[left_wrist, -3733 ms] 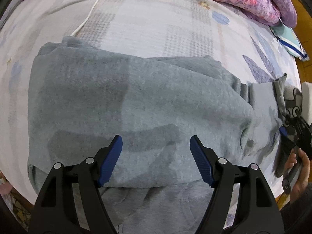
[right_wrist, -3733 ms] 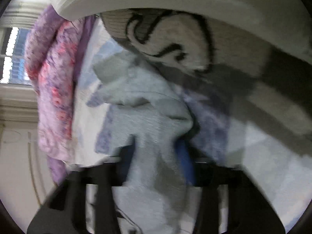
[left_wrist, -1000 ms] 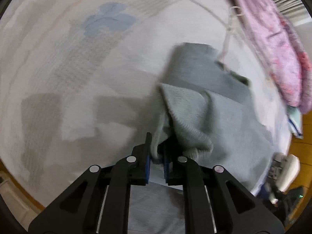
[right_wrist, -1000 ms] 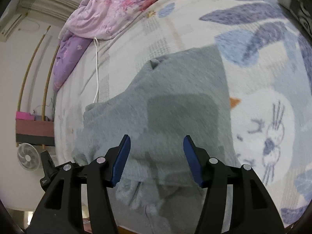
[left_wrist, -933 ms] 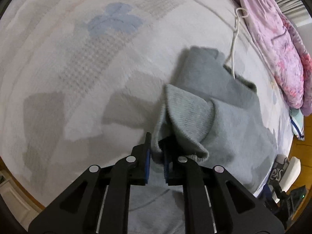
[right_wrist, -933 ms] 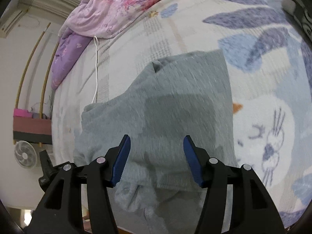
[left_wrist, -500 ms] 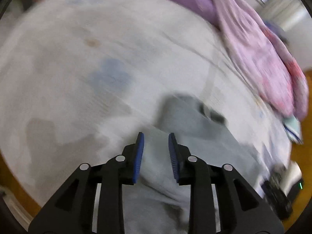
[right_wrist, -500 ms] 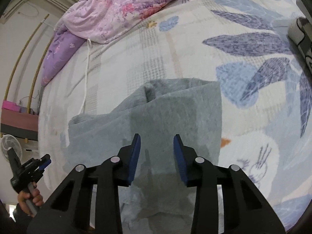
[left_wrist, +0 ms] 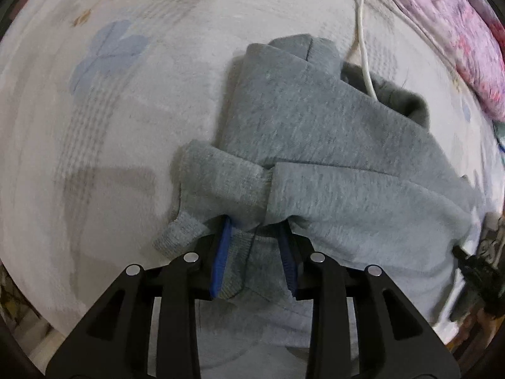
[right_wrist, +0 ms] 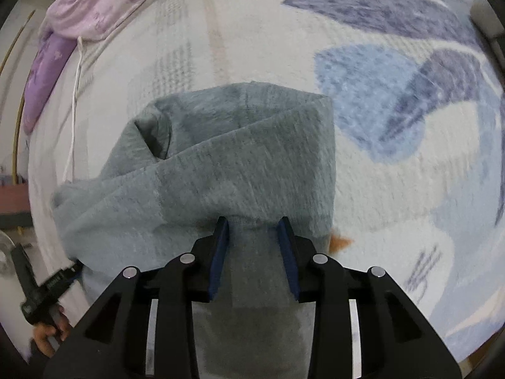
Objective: Fold large clothes
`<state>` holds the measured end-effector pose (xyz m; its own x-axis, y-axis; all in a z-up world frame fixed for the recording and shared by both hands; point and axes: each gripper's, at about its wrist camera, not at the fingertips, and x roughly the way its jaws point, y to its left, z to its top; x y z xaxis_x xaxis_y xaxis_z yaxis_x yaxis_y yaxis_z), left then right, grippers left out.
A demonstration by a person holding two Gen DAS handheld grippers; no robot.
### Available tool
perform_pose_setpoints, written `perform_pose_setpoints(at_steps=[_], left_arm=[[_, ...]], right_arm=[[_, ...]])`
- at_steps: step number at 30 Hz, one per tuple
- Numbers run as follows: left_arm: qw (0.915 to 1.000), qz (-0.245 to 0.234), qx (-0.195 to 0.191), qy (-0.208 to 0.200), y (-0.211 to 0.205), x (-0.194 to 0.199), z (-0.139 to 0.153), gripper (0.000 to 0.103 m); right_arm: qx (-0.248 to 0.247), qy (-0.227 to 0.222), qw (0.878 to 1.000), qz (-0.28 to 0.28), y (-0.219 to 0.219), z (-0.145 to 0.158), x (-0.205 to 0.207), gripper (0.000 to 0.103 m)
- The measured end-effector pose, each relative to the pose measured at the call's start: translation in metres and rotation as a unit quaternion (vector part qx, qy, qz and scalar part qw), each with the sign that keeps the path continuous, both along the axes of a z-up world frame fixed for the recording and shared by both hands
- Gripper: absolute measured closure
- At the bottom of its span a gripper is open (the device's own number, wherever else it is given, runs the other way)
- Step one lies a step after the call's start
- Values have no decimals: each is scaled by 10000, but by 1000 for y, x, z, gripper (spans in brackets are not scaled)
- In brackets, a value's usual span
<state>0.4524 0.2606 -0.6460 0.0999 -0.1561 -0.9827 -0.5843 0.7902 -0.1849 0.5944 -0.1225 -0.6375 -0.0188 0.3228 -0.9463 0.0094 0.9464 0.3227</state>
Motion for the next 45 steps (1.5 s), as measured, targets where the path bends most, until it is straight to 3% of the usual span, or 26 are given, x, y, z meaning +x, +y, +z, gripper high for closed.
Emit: perform_pose_setpoints(at_steps=[2,3,4,5,9,13,16,21,23,26,27,28,29,31,36,40,45], left_arm=[[9998,99,-191,-25,7,1,15,70],[9995,127,-258,-159,13,5,30,62],[9991,165,-264,-287,17,8,42,45],[9986,223,-247,-400,21,12,51,40],[9933,502,-660,-804,29,47,71,37],[9944,441,-876,-384,15,101,41,37],[9967,293,-762,-13,3,130,19,37],[9974,131,-552,451,-10,133,-8,37],[9958,223,-632,625,-11,136,-16,37],[9946,191,-580,844,-13,143,-28,36],[9943,20,-517,938,-16,146,-31,36],[9942,-172,-382,993,-20,149,-31,43],[9942,-301,-265,997,-23,153,-30,52],[9962,-460,-232,708,-26,152,-19,87],[9986,-514,-124,79,-36,133,28,88],[9982,-372,-162,-439,-40,87,82,88],[9968,-189,-162,-760,-59,31,136,88]], right_arm=[[68,80,9997,-234,-5,18,1,68],[141,17,9994,-326,-6,30,2,68],[240,-45,9989,-392,-7,39,2,67],[356,-90,9982,-475,-7,46,5,65],[868,-91,9929,-807,4,54,30,54],[1037,260,9890,-1022,27,33,57,54],[1027,584,9858,-1191,39,16,67,53],[998,790,9849,-1176,55,-2,74,50],[916,880,9857,-1112,64,-14,79,49],[821,775,9880,-1055,68,-20,80,52],[808,685,9891,-1021,68,-18,80,69],[819,580,9908,-910,68,-15,79,80],[898,531,9907,-868,67,-14,77,82],[1078,440,9897,-830,60,-7,72,87],[1293,34,9899,-578,48,35,53,89],[1463,-225,9884,-351,41,70,28,89],[1557,-402,9868,-168,27,110,-21,90]])
